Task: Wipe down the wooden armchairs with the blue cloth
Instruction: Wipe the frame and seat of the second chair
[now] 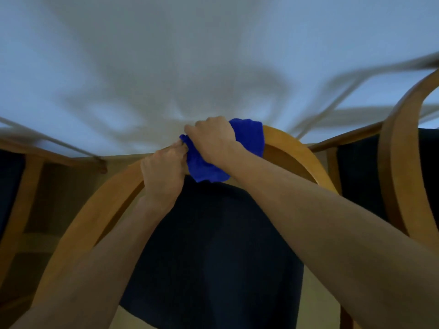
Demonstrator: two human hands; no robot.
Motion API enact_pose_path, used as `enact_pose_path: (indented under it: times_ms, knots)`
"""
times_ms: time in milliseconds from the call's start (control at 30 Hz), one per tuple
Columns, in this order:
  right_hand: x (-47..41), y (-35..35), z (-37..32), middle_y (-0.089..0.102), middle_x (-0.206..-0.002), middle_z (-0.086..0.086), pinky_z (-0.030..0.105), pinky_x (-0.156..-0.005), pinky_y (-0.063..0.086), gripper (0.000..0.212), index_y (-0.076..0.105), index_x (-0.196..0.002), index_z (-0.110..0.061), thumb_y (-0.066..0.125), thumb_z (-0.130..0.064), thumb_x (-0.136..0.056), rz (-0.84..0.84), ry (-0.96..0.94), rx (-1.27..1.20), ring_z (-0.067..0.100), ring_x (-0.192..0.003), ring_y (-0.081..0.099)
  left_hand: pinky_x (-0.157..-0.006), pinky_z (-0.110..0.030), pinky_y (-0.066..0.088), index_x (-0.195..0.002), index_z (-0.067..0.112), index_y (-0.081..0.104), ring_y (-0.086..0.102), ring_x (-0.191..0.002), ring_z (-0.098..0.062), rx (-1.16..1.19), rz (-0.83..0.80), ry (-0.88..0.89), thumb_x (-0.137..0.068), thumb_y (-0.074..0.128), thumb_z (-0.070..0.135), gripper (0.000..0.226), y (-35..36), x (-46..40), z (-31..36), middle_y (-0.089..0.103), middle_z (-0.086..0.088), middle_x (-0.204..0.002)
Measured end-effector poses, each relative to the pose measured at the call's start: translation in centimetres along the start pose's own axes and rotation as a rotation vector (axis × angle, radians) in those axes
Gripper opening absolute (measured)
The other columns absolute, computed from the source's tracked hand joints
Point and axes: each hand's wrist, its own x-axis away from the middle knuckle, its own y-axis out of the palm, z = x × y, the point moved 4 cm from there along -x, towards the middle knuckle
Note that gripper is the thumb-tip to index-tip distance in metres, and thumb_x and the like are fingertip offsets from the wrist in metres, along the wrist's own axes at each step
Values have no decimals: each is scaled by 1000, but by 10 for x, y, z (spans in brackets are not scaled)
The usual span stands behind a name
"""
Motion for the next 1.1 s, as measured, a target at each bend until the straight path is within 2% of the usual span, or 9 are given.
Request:
enact_pose_path:
  times_ms: [133,300,433,567,667,733,900,1000,1100]
  knots:
    - [27,-1,32,51,-87,-3,33,-65,34,39,47,-120,-22,65,-25,-85,127,49,-150,20,-74,48,-59,-37,46,-120,10,65,62,-69,-29,62,13,26,-103,47,19,27,-2,5,2,70,-13,-88]
    - [112,24,116,57,-95,-8,36,-65,44,55,44,-114,-27,73,-48,-72,138,308,-546,18,-80,55,-49,-27,30,-103,8,73,58,-49,-32,34,149,36,-94,63,20,19,-7,5,7,68,-15,-66]
    - [155,48,134,53,-90,-13,30,-66,40,56,44,-116,-26,78,-42,-75,150,434,-682,11,-77,50,-48,-24,27,-95,9,73,55,-48,-26,27,194,27,-97,58,22,20,-3,5,5,68,-10,-67]
    - [129,34,121,54,-92,-10,34,-66,42,57,46,-116,-22,78,-39,-73,144,385,-515,17,-76,52,-46,-33,45,-97,6,71,62,-55,-27,35,184,33,-99,55,16,18,1,7,8,71,-13,-80]
    - [78,12,93,59,-95,-3,38,-64,48,52,46,-116,-22,74,-33,-74,77,198,-307,24,-78,59,-46,-31,46,-96,5,72,63,-54,-26,51,208,64,-92,64,7,9,-1,9,8,72,-12,-82]
    - [41,0,57,54,-87,-2,35,-57,39,42,48,-116,-20,68,-25,-80,36,61,-135,24,-72,54,-48,-34,50,-95,5,72,64,-58,-28,64,184,68,-93,60,6,12,1,8,3,72,-13,-83]
    - [-5,0,-3,44,-77,-4,34,-57,33,22,52,-112,-23,57,-22,-90,12,-71,25,20,-67,46,-69,-42,51,-105,10,67,65,-85,-27,153,4,-5,-95,55,15,16,-1,5,-18,70,-9,-99]
    - [-3,6,1,49,-73,-8,32,-52,35,24,50,-108,-27,59,-28,-86,55,-119,13,18,-62,49,-80,-35,50,-121,15,55,60,-107,-25,88,-39,-131,-80,75,27,47,-7,31,-69,63,-4,-116]
    - [-3,5,3,50,-69,-9,28,-47,31,25,51,-105,-28,63,-33,-83,29,-111,68,16,-59,49,-67,-30,42,-118,18,54,63,-90,-20,10,-107,-305,-70,79,50,63,-5,66,-122,63,1,-104]
